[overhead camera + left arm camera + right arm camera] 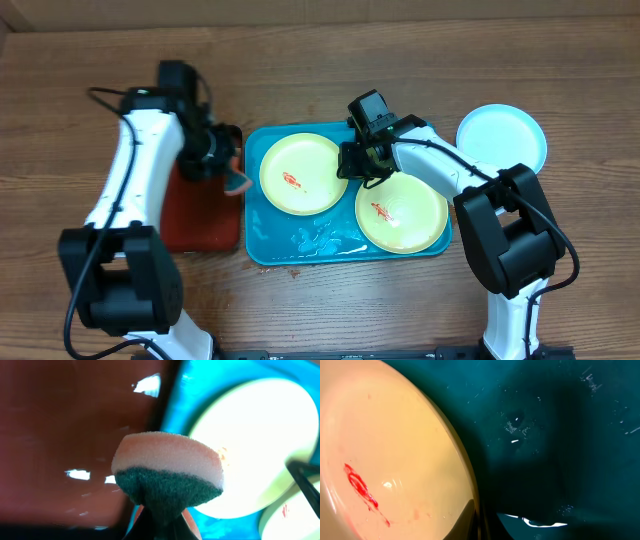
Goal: Clean dirty plates on tray and stack at the side
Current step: 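Carry the sponge with the left gripper onto the upper yellow plate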
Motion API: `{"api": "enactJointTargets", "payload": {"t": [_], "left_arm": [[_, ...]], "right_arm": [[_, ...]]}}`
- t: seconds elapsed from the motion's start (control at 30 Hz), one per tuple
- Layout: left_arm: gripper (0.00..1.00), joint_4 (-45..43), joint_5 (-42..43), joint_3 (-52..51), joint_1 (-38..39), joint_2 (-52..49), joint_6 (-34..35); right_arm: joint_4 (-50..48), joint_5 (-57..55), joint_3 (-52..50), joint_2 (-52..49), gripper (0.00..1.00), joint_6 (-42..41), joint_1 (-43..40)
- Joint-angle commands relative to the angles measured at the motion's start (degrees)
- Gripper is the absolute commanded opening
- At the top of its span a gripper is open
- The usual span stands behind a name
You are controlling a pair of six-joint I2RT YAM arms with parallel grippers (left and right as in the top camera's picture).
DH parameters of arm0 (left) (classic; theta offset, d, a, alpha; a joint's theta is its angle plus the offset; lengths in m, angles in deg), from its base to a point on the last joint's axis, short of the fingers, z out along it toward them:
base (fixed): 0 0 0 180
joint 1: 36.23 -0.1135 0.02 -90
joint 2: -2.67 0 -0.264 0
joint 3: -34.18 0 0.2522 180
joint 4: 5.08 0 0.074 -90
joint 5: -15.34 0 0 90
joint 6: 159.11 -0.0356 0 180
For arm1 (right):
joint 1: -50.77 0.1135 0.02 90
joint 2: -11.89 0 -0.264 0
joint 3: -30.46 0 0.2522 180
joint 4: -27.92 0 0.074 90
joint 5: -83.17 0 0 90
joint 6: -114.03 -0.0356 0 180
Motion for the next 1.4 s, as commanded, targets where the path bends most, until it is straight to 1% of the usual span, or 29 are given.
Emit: {"api": "enactJointTargets", "payload": {"t": [0.0, 0.2, 0.37, 0.43, 0.53, 0.67, 0.77, 1.03, 1.13, 1.23, 1.37], "left_arm": [[0.04, -4.09, 4.09, -3.8, 5.44, 1.49, 0.9], [0.04, -15.41, 3.69, -9.11, 13.84, 1.49, 8.02], [0.04, -23.65, 2.6, -11.72, 17.75, 1.46, 12.48], [0.04, -25.03, 0.07, -12.24, 18.43, 1.27, 14.95], [0.04, -25.64, -3.34, -12.28, 18.73, 0.35, 16.7], [0.04, -28.41, -3.76, -12.28, 18.69, -1.44, 17.0], [0.04, -30.1, -3.67, -12.28, 19.19, -3.61, 18.67], [0.04, -31.1, -3.28, -12.28, 20.7, -6.82, 18.34], [0.04, -29.57, -7.43, -12.28, 20.68, -7.98, 18.18], [0.04, -25.62, -13.2, -12.28, 20.37, -8.59, 18.14], [0.04, -21.62, -19.54, -12.13, 19.82, -8.44, 15.45]], "right_arm": [[-0.39, -1.03, 0.24, -0.31, 0.04, -4.59, 0.11], [-0.61, -1.03, -0.31, -0.39, 0.04, -5.84, 1.46], [-1.31, -1.11, -0.31, -0.39, 0.04, -5.79, 1.99], [-1.46, -1.73, -0.31, -0.39, 0.04, -5.79, 1.99], [-1.46, -2.14, -0.31, -0.39, 0.04, -5.79, 1.99], [-2.01, -2.12, -0.31, -0.39, 0.04, -5.79, 1.99], [-2.75, -2.12, -0.31, -0.39, 0.04, -5.79, 1.99], [-2.93, -2.6, -0.31, -0.39, 0.04, -5.77, 1.99], [-2.69, -3.82, -0.31, -0.39, 0.04, -5.73, 1.99], [-2.12, -4.31, -0.31, -0.39, 0.04, -5.55, 1.99], [-1.92, -4.28, -0.31, -0.39, 0.04, -5.57, 1.99]]}}
